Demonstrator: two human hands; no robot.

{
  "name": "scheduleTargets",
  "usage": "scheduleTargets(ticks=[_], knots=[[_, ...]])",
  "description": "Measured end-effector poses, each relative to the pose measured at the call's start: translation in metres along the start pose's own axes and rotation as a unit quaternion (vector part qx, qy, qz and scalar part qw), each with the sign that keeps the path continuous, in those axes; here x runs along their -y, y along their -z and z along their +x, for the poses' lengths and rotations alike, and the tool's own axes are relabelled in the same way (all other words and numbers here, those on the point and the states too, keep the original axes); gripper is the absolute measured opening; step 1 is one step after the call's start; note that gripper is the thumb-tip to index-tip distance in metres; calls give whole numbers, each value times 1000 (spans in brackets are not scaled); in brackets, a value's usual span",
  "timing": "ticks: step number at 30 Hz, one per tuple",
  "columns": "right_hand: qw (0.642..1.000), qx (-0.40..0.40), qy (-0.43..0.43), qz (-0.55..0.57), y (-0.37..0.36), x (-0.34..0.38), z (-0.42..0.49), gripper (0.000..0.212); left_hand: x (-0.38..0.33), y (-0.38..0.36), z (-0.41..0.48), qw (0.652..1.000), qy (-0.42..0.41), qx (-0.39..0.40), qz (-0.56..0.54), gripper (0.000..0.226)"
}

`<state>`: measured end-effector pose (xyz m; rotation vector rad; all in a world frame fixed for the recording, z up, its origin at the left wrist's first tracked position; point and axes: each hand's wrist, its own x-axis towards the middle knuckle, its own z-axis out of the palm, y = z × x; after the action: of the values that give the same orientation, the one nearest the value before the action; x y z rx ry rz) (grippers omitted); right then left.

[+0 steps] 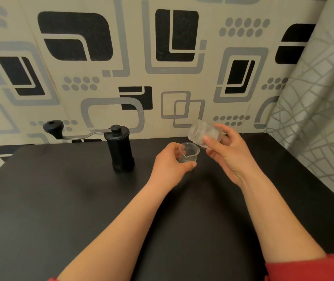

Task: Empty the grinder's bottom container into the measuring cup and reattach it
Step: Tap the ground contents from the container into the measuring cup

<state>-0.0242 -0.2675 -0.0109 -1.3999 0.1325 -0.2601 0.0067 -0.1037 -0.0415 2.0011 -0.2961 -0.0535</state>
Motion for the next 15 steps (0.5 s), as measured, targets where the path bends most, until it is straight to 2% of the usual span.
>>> scheduleTargets(ticks=[5,15], knots=[[999,-3,-6,37,-1,1,0,62,-1,5,-1,999,-8,-33,-1,47],[1000,4,-14,7,-4,1,-1,41,-6,7,-5,998,-34,-52,20,46]])
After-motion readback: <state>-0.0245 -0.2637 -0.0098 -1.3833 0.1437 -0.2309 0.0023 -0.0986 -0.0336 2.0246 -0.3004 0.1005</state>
